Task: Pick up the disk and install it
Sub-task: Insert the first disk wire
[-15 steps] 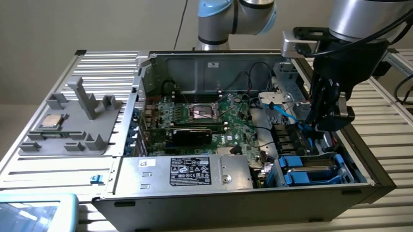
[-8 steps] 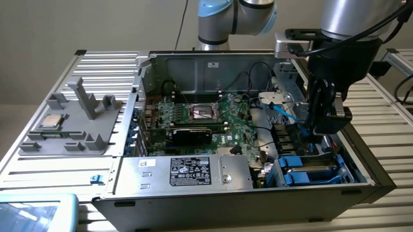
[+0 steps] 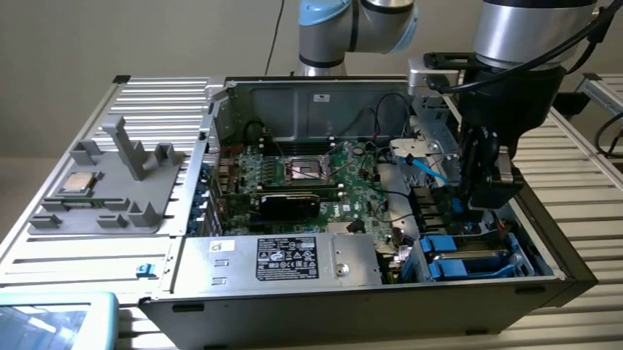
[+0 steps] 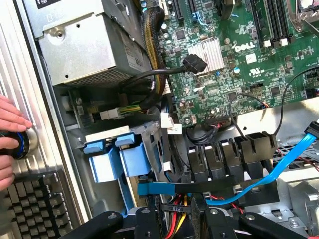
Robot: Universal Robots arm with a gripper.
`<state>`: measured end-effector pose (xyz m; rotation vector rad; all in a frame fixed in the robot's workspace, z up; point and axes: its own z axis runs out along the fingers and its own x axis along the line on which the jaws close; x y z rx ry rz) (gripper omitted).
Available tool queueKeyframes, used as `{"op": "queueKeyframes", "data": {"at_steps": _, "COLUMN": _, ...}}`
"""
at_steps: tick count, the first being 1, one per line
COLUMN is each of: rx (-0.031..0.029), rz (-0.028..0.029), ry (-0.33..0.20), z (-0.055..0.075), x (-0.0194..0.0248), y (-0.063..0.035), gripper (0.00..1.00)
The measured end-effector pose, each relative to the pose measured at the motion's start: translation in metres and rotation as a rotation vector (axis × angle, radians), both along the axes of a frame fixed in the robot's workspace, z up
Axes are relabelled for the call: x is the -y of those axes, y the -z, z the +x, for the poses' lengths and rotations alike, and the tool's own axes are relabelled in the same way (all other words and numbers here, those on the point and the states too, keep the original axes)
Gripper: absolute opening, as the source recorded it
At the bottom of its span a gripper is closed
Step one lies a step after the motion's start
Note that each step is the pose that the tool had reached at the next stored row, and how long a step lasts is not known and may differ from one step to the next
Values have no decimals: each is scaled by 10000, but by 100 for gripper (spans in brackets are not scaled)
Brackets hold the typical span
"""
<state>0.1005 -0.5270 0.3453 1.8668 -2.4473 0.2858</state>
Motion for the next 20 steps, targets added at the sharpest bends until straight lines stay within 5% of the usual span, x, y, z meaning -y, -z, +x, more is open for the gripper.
{"op": "queueKeyframes", "data": {"at_steps": 10, "rx": 0, "rz": 1, "ry": 0, "z": 0, "x": 0, "y": 1, "gripper": 36}}
{"op": "queueKeyframes", "data": {"at_steps": 14, "rx": 9, "rz": 1, "ry": 0, "z": 0, "x": 0, "y": -12, "gripper": 44}}
{"op": "queueKeyframes", "data": {"at_steps": 20, "rx": 43, "rz": 1, "ry": -37, "z": 10, "x": -1, "y": -207, "gripper": 50}}
